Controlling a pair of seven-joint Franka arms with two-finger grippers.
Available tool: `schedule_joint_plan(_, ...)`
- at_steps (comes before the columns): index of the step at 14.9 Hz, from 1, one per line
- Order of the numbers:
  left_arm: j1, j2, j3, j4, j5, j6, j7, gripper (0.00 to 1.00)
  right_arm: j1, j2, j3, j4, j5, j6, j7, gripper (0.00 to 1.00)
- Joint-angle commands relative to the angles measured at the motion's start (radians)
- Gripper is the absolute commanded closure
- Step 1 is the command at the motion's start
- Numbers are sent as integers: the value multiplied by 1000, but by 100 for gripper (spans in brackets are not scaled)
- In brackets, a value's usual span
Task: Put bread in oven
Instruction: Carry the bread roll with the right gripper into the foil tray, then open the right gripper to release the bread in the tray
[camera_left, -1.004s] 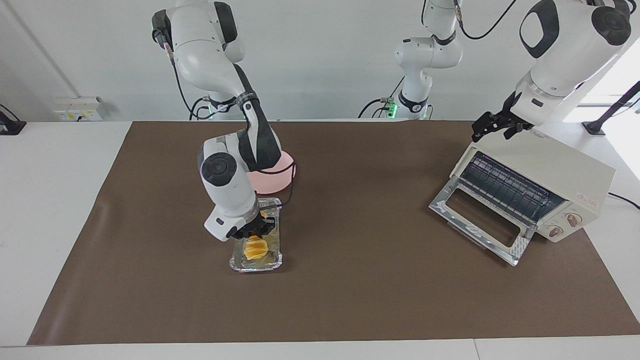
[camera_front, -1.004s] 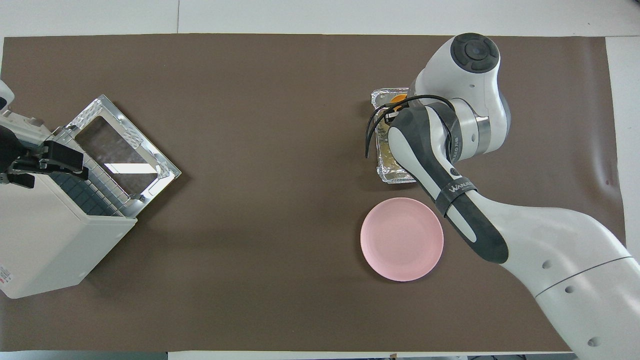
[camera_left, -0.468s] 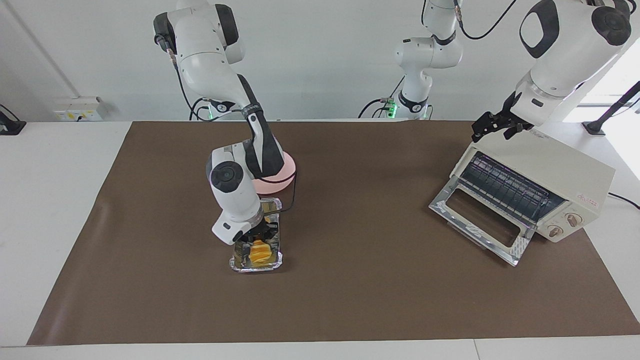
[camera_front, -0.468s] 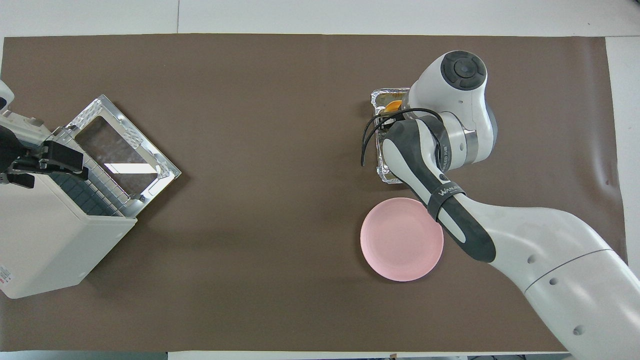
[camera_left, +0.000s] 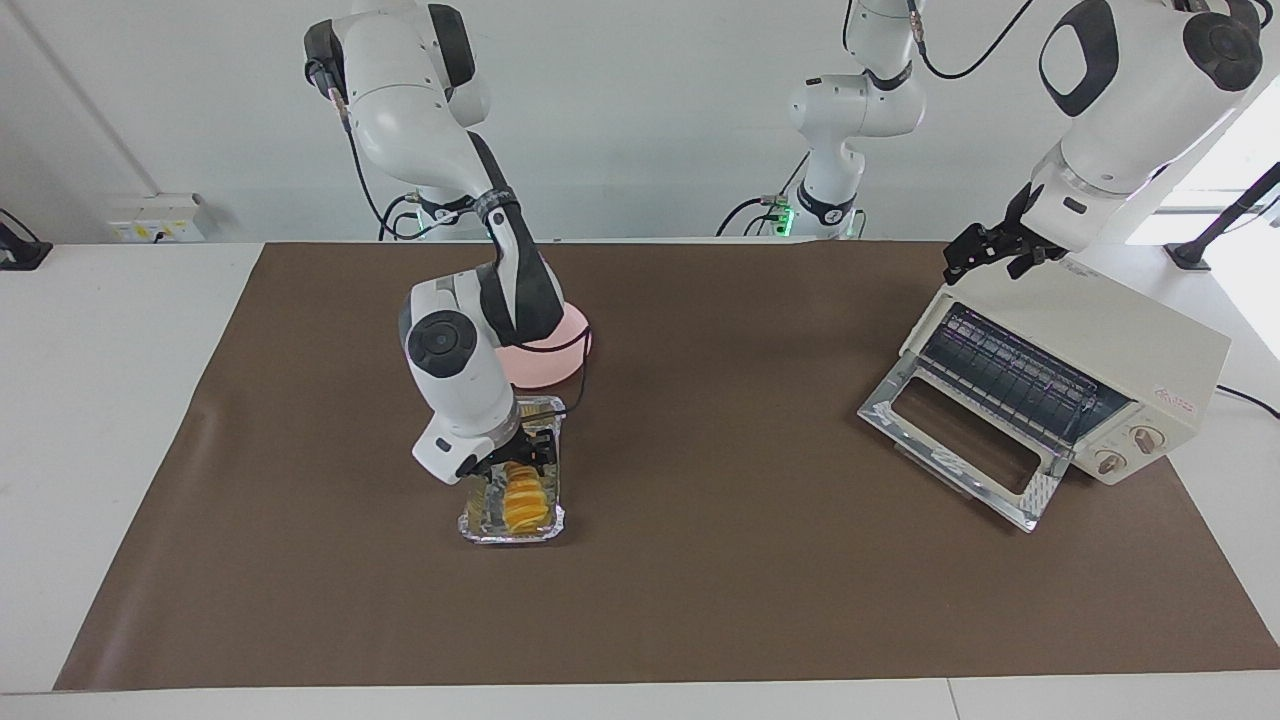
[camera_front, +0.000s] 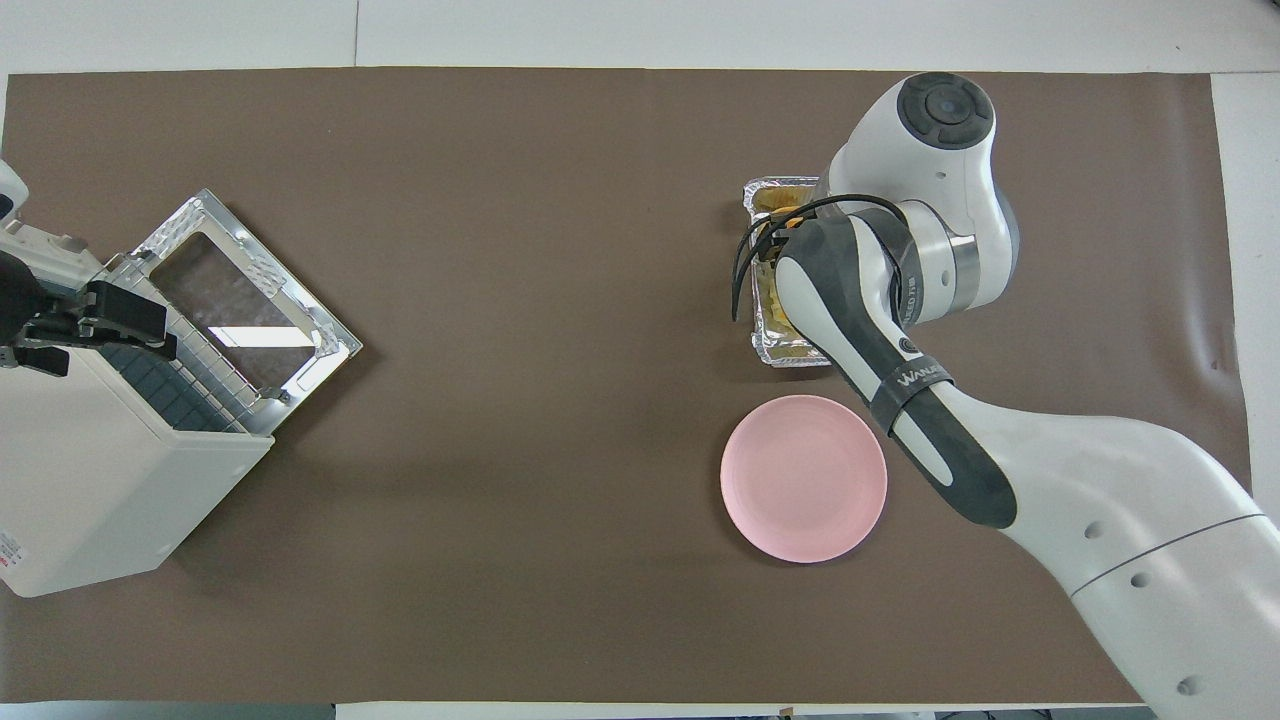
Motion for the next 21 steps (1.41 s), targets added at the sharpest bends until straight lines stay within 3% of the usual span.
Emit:
schedule_joint_plan(1,8,-25,-5,-24,7,17,5,0,-43,0,9,62,-4,-91,-20,0)
schedule_joint_plan(6,8,-25,-5,-24,7,17,5,0,-106,-2,6,32,-18,-31,-152,0)
schedule_joint_plan(12,8,-25,-5,-24,7,17,5,0,-95,-44,6,-197,-77,189,-153,3)
schedule_joint_plan(13,8,-25,-5,-24,7,17,5,0,-95,-48,6,-209,-77,199,-153,15)
schedule_joint_plan(15,8,-25,-5,-24,7,17,5,0,-94,-46,6,-202,-77,187,-152,92)
schedule_joint_plan(16,8,-24,-7,-23,7,23,4,0,-92,-46,6,-196,-77,181,-147,100)
schedule_joint_plan(21,15,-28,-7,-20,6,41,8,0,-89,-45,8,-160,-64,147,-143,100)
